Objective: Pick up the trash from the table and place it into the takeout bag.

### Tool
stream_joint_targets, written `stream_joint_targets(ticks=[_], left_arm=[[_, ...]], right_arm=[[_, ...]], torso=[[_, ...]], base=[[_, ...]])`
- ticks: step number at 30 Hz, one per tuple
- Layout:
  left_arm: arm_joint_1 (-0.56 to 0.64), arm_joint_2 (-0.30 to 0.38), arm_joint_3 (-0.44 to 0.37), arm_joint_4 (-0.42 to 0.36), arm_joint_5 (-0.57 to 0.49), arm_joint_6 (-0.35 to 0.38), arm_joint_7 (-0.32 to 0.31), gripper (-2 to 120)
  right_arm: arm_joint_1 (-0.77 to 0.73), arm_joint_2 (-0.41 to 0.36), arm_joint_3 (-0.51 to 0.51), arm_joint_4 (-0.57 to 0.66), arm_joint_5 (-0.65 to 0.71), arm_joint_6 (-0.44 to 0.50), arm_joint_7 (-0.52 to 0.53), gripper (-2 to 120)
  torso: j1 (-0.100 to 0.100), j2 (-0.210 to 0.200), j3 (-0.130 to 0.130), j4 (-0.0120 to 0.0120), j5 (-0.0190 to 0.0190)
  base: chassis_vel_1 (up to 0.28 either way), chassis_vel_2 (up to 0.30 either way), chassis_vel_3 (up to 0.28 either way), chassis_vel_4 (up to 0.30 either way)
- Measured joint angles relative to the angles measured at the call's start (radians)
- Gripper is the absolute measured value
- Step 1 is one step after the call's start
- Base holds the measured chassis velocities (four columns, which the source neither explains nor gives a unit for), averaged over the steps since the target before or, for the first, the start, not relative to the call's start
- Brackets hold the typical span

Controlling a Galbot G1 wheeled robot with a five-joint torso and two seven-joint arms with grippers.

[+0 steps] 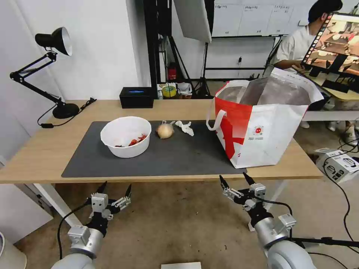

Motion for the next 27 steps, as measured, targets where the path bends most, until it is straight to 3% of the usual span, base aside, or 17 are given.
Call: stream_joint_targets(ticks=[16, 27], left_arm=[[0.007, 0.003, -0.009, -0.012, -0.003, -0.001, 0.024, 100], [0.002, -0.053, -0.004, -0.005, 0.027, -0.01, 0.023, 100]], right_arm=[[0.022, -0.006, -0.032, 0.001, 0.004, -0.004, 0.007, 100], [0.304, -0.05, -0.239, 0.031, 0.053, -0.146, 0.132, 100]], torso=[[0.0, 0.0, 0.0, 0.0, 0.0], [0.0, 0.0, 0.0, 0.0, -0.0001]], base=[[0.0, 0.0, 0.0, 0.0], [0.0, 0.0, 0.0, 0.0]])
